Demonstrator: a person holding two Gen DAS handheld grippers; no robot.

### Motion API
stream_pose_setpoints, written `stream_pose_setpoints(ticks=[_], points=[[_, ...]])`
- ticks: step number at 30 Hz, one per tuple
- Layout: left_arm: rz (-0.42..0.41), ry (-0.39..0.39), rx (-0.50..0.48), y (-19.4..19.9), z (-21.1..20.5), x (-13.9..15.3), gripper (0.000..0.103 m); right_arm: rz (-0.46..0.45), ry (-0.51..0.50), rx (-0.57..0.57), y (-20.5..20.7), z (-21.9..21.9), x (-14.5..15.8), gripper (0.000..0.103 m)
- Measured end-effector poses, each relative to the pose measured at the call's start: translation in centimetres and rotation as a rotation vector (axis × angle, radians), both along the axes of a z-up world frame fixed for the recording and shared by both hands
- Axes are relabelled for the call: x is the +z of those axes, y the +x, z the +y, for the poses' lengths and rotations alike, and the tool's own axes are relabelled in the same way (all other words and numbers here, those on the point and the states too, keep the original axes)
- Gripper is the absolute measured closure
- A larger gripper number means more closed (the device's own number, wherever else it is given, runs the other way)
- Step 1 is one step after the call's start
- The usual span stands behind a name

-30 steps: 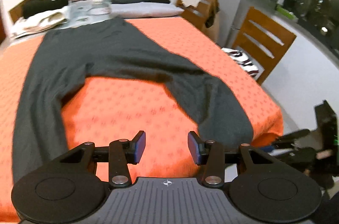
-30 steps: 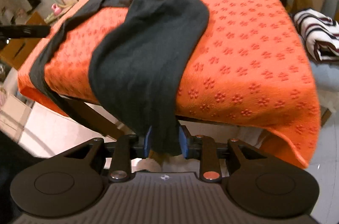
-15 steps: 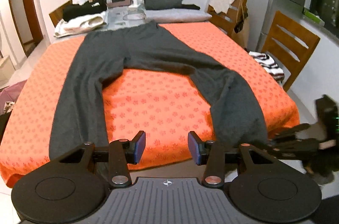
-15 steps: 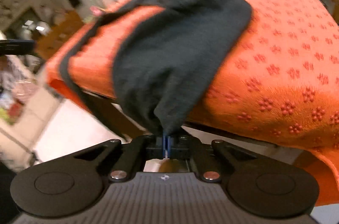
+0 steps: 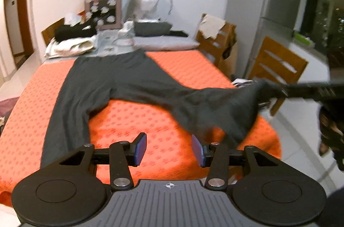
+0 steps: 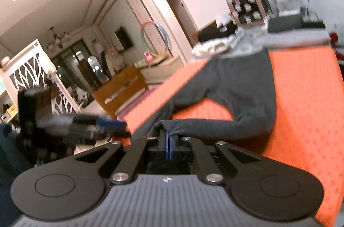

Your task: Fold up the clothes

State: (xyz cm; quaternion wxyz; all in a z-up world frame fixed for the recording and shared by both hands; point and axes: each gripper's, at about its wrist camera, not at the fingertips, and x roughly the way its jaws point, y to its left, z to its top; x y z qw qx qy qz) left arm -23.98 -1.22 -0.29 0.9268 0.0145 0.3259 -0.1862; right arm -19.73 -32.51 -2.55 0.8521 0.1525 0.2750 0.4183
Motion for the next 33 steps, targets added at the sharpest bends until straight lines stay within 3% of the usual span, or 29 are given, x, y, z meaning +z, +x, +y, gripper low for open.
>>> stream_pose_setpoints(ticks=[9, 18, 25, 33], points=[[-0.011, -0.059, -0.024, -1.3, -0.6, -0.8, 0.048, -0.094, 0.037, 0.046, 2.3, 1.8, 5.4, 0.100], [-0.073, -0.098, -0.031, -3.5, -1.1, 0.6, 0.044, -0.113, 0.017, 0.099, 0.8, 3.0, 8.4, 0.100], [-0.078, -0.107, -0.050, -4.3, -1.8, 0.6, 0.043, -0.093, 0.019, 0.100, -1.6, 2.7, 8.8, 0.100], [-0.028, -0.096, -0.009, -5.2, -0.3, -0.7, 0.043, -0.005, -0.026, 0.016, -5.3, -0.8, 6.5, 0.100]])
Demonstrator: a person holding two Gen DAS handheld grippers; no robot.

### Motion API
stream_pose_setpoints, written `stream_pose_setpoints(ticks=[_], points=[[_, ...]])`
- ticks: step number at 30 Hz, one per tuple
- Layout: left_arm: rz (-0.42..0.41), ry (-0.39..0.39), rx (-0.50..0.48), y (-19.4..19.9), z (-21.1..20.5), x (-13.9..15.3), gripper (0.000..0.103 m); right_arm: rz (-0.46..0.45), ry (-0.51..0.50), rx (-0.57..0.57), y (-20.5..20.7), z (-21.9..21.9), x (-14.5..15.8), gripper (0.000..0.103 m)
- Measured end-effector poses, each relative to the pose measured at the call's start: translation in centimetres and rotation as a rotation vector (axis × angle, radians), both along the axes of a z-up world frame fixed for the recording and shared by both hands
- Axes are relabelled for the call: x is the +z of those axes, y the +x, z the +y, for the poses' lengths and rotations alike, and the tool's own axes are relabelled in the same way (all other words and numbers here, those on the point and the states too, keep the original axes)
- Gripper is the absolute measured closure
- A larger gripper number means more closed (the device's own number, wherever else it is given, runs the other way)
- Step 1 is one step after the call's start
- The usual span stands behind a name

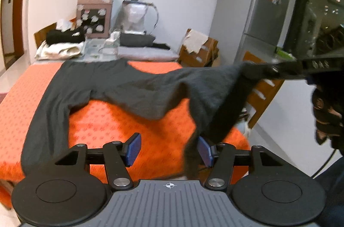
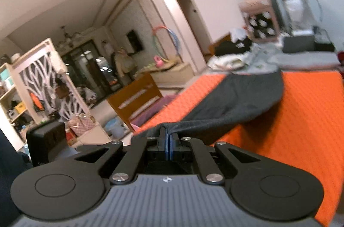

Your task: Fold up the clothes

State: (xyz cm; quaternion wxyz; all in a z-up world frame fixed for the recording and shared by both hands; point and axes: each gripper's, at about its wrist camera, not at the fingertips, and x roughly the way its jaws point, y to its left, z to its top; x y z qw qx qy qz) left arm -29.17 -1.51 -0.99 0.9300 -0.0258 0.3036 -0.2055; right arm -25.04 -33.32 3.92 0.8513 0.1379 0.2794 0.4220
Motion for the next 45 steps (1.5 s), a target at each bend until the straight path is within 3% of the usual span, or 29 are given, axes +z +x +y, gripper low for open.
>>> stream_pose_setpoints(ticks=[6, 13, 20, 24, 28, 34, 40, 45], points=[[0.059, 0.074, 0.066, -0.8, 2.7, -1.8, 0.043, 0.101, -0.072, -0.053, -2.4, -2.4, -3.9, 0.100], [0.075, 0.109, 0.137, -0.3, 4.9, -2.1, 0.043, 0.245, -0.156, -0.097, -4.7, -4.5, -11.3, 0.100], [0.075, 0.140, 0.193, -0.1, 6.3, -1.8, 0.043, 0.331, -0.398, -0.151, -4.9, -4.8, -17.5, 0.096], [0.072, 0.156, 0.245, 0.0, 7.9, -1.3, 0.043, 0.302, -0.450, -0.145, -5.4, -4.5, -16.2, 0.095], [0.064, 0.159, 0.295, 0.9, 10.4, -0.6, 0.043, 0.231, -0.403, -0.157, -4.0, -2.9, -11.7, 0.093], [0.018, 0.166, 0.302, 3.2, 14.0, 0.5, 0.043, 0.156, -0.313, -0.160, -1.0, 2.3, -8.1, 0.083], [0.025, 0.196, 0.264, 6.2, 18.3, -0.2, 0.045, 0.179, -0.246, -0.146, 3.4, 10.8, -8.2, 0.082], [0.035, 0.238, 0.213, 9.0, 21.8, -2.0, 0.063, 0.216, -0.225, -0.145, 6.0, 19.3, -9.5, 0.082]])
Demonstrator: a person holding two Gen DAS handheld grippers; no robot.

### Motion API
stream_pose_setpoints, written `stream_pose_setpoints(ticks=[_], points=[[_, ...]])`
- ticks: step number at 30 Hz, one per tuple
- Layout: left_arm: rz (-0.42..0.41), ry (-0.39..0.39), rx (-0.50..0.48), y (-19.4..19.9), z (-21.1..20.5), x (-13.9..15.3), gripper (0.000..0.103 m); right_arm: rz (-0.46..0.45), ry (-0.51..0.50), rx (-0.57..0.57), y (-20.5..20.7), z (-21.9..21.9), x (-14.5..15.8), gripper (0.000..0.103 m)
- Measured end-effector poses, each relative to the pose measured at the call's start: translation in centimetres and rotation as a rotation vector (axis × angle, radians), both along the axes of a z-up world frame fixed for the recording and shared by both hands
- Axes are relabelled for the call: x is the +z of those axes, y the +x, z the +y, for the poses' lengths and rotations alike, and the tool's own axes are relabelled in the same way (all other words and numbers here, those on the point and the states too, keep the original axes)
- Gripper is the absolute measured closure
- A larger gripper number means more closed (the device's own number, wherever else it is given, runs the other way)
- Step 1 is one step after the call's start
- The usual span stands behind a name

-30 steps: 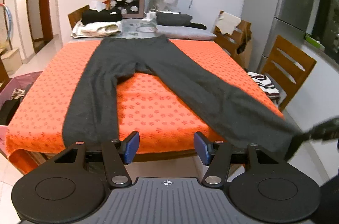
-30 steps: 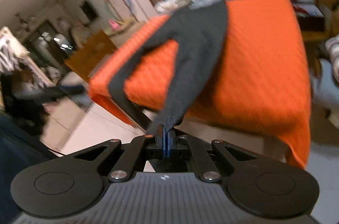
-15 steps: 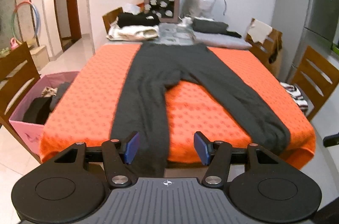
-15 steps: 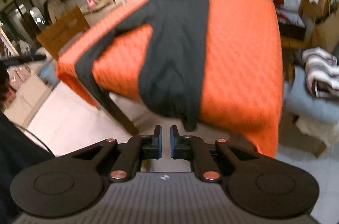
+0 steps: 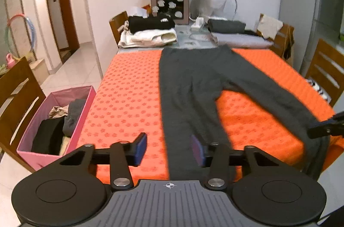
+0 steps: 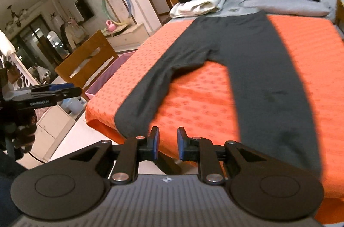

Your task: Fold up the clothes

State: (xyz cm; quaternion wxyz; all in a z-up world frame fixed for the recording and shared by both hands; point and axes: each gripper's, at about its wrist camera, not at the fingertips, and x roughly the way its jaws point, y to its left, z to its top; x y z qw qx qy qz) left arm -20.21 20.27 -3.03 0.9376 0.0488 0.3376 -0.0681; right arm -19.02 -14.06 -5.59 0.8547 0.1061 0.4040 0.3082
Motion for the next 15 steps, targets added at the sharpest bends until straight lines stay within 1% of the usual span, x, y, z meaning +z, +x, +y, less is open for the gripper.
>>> stream_pose_setpoints(ticks=[2, 3, 5, 8, 12, 15], points=[[0.009, 0.012, -0.045, 1.1, 1.1, -1.0, 0.067, 0.011, -0.005, -0.019, 0.8, 3.1, -0.8, 0.082], [0.015, 0.019, -0.074, 1.7, 1.4, -1.6, 0.071, 0.020, -0.008, -0.036, 1.1, 4.5, -1.3, 0.082], [0.030, 0.035, -0.138, 2.8, 1.9, -2.9, 0.076, 0.039, -0.017, -0.071, 1.7, 7.0, -2.3, 0.081], [0.060, 0.060, -0.239, 4.6, 2.0, -5.1, 0.080, 0.060, -0.055, -0.125, 2.5, 10.2, -3.8, 0.079], [0.075, 0.094, -0.356, 6.0, 1.6, -7.2, 0.082, 0.077, -0.095, -0.179, 3.0, 13.0, -5.2, 0.079], [0.088, 0.087, -0.415, 6.8, 1.3, -8.1, 0.082, 0.083, -0.138, -0.204, 3.4, 14.5, -6.0, 0.079]])
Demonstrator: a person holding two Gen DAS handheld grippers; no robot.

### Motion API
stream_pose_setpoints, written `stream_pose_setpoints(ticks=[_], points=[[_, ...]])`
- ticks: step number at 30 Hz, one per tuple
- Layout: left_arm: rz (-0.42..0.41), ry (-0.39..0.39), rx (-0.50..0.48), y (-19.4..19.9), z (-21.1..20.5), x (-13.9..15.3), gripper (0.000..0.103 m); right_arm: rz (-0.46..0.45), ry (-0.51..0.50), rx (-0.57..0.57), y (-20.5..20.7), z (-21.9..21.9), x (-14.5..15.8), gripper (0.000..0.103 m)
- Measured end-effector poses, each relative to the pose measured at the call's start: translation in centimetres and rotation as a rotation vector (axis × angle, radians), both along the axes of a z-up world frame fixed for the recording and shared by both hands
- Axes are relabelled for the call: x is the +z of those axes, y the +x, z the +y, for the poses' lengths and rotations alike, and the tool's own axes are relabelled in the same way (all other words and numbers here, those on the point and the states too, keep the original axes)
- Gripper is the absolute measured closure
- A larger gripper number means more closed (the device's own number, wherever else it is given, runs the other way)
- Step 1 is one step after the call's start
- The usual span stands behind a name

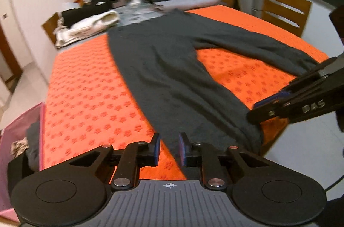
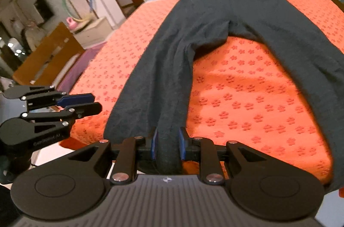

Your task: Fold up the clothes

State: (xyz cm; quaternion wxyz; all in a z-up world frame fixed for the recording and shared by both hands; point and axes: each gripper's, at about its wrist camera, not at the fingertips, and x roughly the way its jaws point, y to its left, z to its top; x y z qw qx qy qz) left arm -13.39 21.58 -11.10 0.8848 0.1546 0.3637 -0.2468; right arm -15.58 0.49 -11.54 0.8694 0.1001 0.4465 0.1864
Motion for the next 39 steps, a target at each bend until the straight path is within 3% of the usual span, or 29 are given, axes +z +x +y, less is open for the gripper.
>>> stream_pose_setpoints(ticks=[7, 8, 10, 11, 21, 26, 29, 36, 39], points=[[0.059, 0.008, -0.060, 0.6, -0.3, -2.0, 0.082, 0.006, -0.116, -0.040, 0.4, 2.1, -1.0, 0.079], [0.062, 0.017, -0.071, 0.5, -0.3, -2.3, 0.082, 0.001, -0.133, -0.038, 0.4, 2.4, -1.1, 0.082], [0.050, 0.022, -0.084, 0.4, -0.2, -2.5, 0.082, -0.013, -0.186, -0.022, 0.4, 3.0, -1.0, 0.099], [0.050, 0.022, -0.084, 0.4, -0.2, -2.6, 0.082, -0.021, -0.200, -0.009, 0.3, 3.2, -0.8, 0.100], [0.080, -0.013, -0.069, 0.9, 0.6, -2.6, 0.081, -0.075, 0.083, -0.109, -2.9, -2.6, 6.3, 0.101], [0.090, -0.017, -0.065, 1.2, 1.0, -2.6, 0.075, 0.018, 0.076, -0.152, -3.1, -4.1, 3.5, 0.101], [0.140, -0.058, -0.037, 1.4, 1.6, -2.2, 0.075, 0.065, 0.059, -0.154, -3.3, -4.2, 1.6, 0.101], [0.235, -0.218, 0.039, 1.9, 3.5, -1.4, 0.073, 0.064, 0.012, -0.147, -3.8, -4.1, 0.9, 0.101], [0.255, -0.247, 0.074, 2.8, 3.0, -1.8, 0.071, 0.053, 0.024, -0.152, -3.4, -4.1, 0.8, 0.096]])
